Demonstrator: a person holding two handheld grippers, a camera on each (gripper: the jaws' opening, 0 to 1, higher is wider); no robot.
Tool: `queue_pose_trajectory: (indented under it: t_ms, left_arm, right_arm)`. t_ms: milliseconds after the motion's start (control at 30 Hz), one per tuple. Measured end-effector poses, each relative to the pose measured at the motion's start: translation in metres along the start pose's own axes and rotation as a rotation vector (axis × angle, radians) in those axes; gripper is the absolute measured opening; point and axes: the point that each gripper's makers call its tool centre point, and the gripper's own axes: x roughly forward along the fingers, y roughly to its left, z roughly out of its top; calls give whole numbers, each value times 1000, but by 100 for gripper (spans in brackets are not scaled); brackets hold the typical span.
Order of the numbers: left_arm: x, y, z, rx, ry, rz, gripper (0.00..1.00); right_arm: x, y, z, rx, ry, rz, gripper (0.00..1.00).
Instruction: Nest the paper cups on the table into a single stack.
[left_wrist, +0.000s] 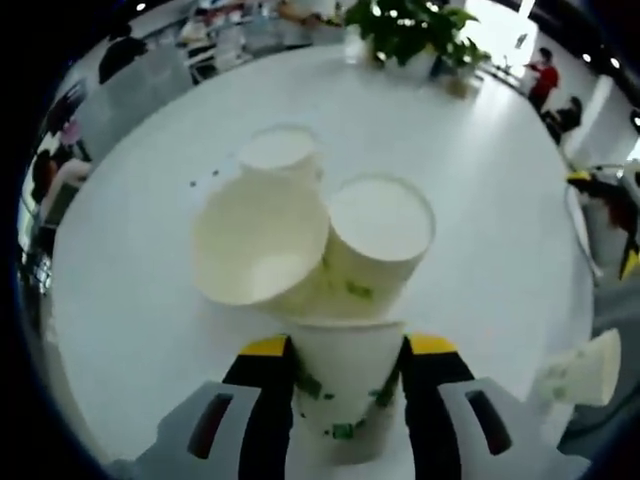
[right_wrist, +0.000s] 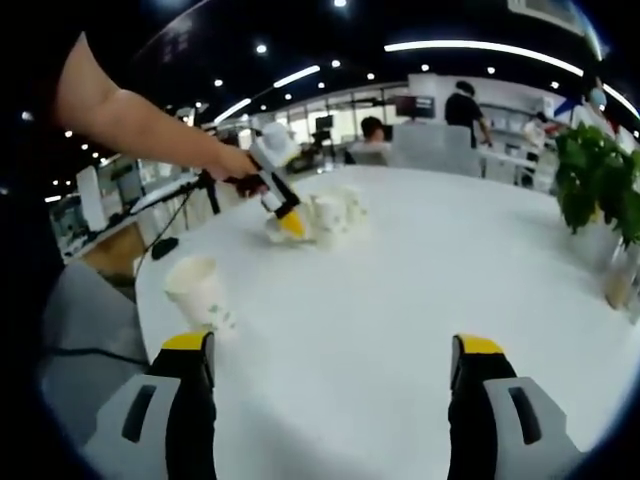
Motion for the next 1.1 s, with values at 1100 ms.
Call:
queue_pose_trajectory:
  t_ms: [1100]
  left_arm:
    - [-81,-26,59,44,-299,-69,39]
  right_arm:
    - [0,-4,34,-46,-30,4,97]
